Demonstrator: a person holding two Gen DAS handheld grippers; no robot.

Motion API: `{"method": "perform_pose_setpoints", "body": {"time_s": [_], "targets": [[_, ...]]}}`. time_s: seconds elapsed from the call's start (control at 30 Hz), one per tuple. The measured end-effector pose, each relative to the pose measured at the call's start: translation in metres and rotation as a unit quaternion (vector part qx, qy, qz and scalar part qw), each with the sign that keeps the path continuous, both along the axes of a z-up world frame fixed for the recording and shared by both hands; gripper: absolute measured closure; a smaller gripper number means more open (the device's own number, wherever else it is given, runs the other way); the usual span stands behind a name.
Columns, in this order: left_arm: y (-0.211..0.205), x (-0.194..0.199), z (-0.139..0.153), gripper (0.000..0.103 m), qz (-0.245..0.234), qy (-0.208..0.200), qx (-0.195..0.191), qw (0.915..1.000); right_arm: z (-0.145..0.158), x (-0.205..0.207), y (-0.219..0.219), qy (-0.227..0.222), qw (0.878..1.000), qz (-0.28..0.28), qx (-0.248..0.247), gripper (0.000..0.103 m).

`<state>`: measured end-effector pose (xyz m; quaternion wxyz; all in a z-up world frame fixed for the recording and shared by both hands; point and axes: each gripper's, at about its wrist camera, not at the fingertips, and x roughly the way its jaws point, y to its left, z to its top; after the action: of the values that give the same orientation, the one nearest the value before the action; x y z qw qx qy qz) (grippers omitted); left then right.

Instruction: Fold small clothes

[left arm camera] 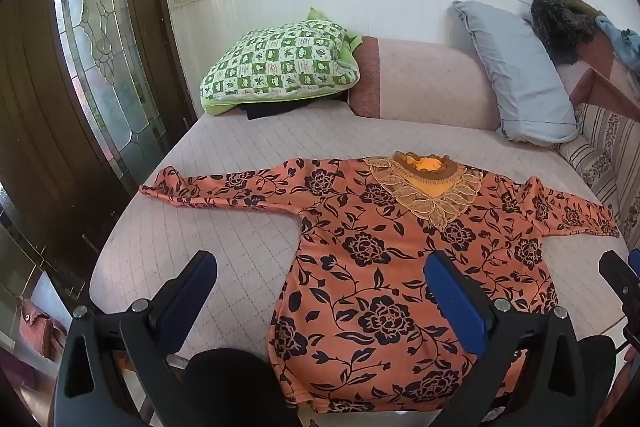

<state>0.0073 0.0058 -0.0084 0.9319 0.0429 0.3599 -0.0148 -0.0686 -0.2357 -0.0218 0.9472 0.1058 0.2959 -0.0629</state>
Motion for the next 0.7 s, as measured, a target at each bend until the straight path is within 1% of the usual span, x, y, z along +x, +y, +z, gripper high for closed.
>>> {"method": "perform_pose_setpoints", "body": {"time_s": [0.7], "targets": [[-0.0010,-0.0005,-0.0056,0.000,0.002,0.003,0.001,1.0000,-0.0031,0.0029,0.0004,0.008,1.000,0.002,0.001,0.000]]}}
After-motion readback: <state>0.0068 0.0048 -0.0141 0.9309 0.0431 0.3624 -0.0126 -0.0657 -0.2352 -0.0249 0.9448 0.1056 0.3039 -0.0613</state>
